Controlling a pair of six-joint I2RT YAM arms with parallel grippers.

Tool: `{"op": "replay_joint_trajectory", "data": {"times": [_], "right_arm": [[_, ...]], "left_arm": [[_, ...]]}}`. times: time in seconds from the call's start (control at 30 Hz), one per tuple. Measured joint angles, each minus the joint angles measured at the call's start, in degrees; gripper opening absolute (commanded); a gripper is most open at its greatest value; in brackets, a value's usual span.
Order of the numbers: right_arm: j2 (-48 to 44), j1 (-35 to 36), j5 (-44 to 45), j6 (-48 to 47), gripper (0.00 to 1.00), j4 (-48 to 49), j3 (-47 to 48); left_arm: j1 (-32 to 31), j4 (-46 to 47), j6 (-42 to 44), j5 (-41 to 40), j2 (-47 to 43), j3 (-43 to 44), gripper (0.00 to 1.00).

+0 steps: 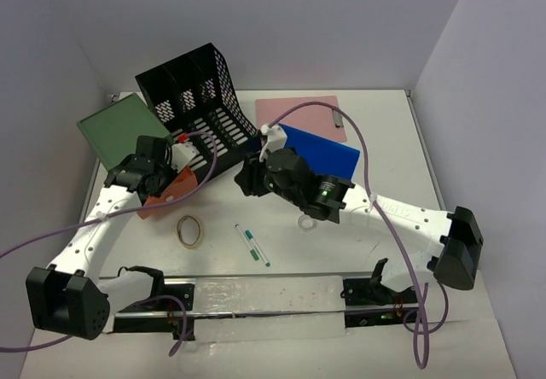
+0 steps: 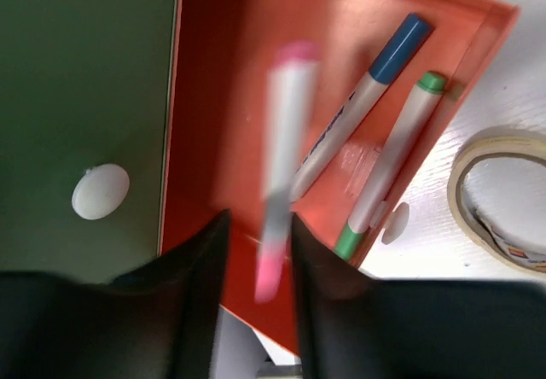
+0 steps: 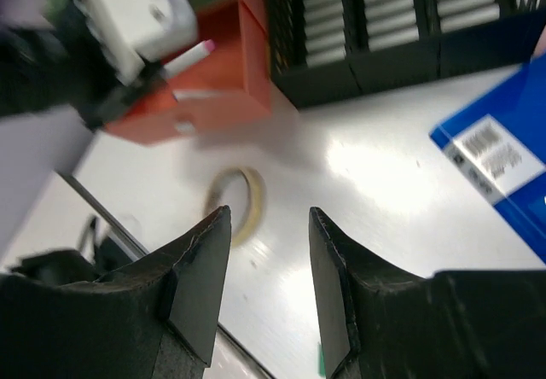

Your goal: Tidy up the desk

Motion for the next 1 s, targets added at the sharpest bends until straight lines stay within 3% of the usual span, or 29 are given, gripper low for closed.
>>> {"op": "replay_joint_trajectory", "data": {"times": [0.07, 0.17, 0.37, 0.67, 1.0], "right_arm": [[1.60, 0.02, -0.85, -0.14, 0.49, -1.86, -0.06], [3.44, 0.04, -1.93, -0.15, 0.49, -3.87, -1.10], [6.58, 2.72, -1.88, -1.00, 0.48, -7.57, -2.95], [21.16, 12.17, 0.55, -2.52, 0.42, -15.95, 0.69], [22.25, 12.02, 2.21, -1.11, 0.32, -18.67, 0.68]], "left_arm": [[0.00, 0.02, 0.12, -0.45, 0.10, 0.00, 0.58], [0.00, -0.21, 0.07, -0.50, 0.15, 0.09, 0.61], [0.00, -2.50, -0.82, 1.21, 0.14, 3.93, 0.64], [0.00, -4.22, -4.23, 5.61, -4.40, 9.35, 0.65], [0.00, -4.82, -5.16, 6.35, -5.57, 8.33, 0.65]]}}
